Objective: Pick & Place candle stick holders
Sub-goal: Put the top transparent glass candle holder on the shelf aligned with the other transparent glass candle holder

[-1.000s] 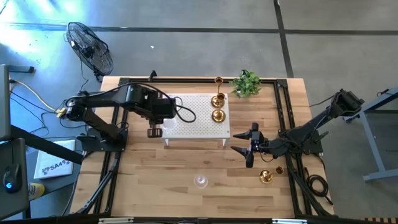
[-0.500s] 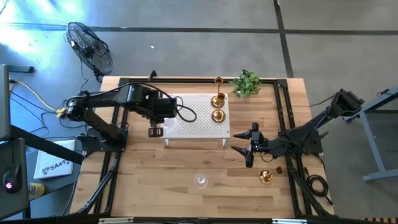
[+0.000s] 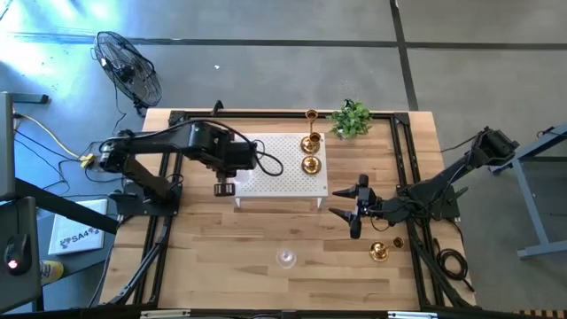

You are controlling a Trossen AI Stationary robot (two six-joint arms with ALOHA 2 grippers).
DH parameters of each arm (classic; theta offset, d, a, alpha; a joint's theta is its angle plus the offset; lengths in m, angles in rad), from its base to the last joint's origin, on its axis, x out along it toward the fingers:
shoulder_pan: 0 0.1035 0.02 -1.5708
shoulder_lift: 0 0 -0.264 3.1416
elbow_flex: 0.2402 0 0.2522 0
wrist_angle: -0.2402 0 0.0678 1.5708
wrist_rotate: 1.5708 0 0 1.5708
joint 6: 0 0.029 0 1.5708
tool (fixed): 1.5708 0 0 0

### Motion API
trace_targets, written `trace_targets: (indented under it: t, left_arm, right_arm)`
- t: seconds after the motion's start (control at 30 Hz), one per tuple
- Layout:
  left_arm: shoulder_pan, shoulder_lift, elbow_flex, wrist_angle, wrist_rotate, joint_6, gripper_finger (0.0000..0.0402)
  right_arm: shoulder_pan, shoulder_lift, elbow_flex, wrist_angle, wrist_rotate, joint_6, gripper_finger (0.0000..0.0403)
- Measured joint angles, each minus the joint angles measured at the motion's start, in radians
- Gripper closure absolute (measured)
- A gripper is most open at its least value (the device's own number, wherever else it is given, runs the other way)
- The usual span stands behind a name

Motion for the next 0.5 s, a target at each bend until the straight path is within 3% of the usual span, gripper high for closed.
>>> trace_targets:
  t: [0.5]
  left_arm:
    - [0.0,0.013,0.0,0.003,0.027,0.0,0.0353]
  right_arm:
    - [0.0,0.0,0.0,0.001,-0.001,-0.001,0.0157]
